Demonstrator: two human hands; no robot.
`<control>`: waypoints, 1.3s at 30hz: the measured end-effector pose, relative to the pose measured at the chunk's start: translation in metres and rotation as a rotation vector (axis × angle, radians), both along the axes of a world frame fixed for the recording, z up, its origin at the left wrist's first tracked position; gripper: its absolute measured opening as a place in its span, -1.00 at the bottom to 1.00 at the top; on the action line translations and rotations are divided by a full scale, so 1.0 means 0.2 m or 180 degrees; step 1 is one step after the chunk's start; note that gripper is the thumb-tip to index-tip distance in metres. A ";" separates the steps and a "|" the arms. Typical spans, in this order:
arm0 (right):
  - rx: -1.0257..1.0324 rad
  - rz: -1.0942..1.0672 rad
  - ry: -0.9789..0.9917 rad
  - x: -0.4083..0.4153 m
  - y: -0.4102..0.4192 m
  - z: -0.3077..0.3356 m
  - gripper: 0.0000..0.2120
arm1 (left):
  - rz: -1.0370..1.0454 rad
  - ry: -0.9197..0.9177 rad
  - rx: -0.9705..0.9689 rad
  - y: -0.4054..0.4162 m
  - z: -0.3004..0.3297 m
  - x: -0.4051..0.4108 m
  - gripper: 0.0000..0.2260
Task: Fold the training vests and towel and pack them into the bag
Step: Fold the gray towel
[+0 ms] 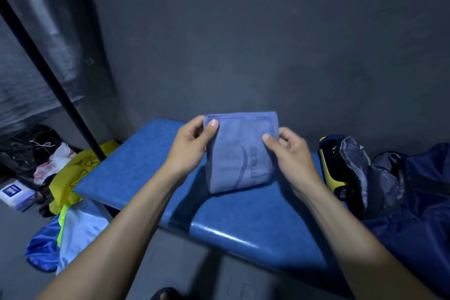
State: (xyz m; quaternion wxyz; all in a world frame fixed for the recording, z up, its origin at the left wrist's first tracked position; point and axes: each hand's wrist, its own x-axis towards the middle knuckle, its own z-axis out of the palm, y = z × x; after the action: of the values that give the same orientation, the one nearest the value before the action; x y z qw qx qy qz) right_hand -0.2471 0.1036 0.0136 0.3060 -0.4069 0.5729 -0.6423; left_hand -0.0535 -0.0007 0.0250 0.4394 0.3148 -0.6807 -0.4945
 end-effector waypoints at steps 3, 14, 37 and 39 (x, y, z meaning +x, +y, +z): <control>-0.0379 0.0092 0.0409 0.04 0.07 0.17 -0.85 | -0.0325 0.0053 -0.0103 0.09 0.20 0.06 -0.80; -0.0244 -0.0154 0.1740 -0.01 0.07 0.45 -0.44 | 0.0160 -0.0261 -0.1223 0.08 0.41 0.13 -0.81; 0.0465 0.0964 0.3845 -0.10 0.32 -0.36 -0.80 | -0.1032 -0.2651 -0.1905 0.17 -0.27 0.31 -0.88; 0.0282 0.1017 0.3879 -0.07 0.37 -0.35 -0.80 | -0.1208 -0.2497 -0.1950 0.20 -0.29 0.35 -0.91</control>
State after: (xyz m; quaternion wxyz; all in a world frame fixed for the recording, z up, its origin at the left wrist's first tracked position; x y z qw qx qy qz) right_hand -0.2606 0.1778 -0.0570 0.0335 -0.7672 0.6025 -0.2172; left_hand 0.0173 0.0390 -0.0320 0.1265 0.2046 -0.9520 -0.1890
